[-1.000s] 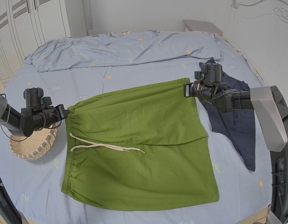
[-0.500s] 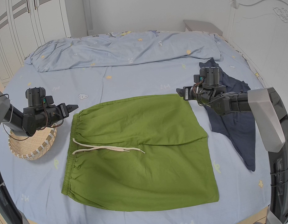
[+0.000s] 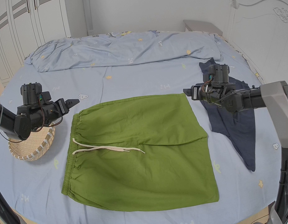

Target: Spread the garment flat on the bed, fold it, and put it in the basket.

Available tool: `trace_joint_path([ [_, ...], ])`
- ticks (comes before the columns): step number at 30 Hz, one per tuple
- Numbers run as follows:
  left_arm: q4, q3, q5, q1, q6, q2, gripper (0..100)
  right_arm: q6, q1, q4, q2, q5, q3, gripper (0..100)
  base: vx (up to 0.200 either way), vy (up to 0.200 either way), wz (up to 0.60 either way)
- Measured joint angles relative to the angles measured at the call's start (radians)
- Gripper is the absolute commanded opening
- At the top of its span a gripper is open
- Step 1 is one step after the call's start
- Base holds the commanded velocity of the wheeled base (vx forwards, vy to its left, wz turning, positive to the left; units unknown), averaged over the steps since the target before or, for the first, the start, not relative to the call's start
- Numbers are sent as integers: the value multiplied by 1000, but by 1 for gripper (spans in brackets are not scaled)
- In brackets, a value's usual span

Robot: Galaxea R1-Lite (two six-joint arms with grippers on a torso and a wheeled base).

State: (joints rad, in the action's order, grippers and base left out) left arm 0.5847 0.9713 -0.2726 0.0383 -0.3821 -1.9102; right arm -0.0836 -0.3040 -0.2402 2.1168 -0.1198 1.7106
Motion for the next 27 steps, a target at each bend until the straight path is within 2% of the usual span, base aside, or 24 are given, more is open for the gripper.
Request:
trace_joint_path([
  [10, -1, -327, -48, -27, -87, 241, 100, -88, 16, 66, -314, 27, -465, 100, 0, 0, 0],
  [18, -4, -689, -186, -34, -173, 422, 100, -144, 16, 91, -576, 60, -818, 100, 0, 0, 0],
  [22, -5, -826, -260, -46, -189, 471, 100, -160, 17, 100, -672, 70, -933, 100, 0, 0, 0],
  [27, -4, -894, -281, -51, -165, 454, 100, -167, 16, 103, -738, 74, -992, 100, 0, 0, 0],
])
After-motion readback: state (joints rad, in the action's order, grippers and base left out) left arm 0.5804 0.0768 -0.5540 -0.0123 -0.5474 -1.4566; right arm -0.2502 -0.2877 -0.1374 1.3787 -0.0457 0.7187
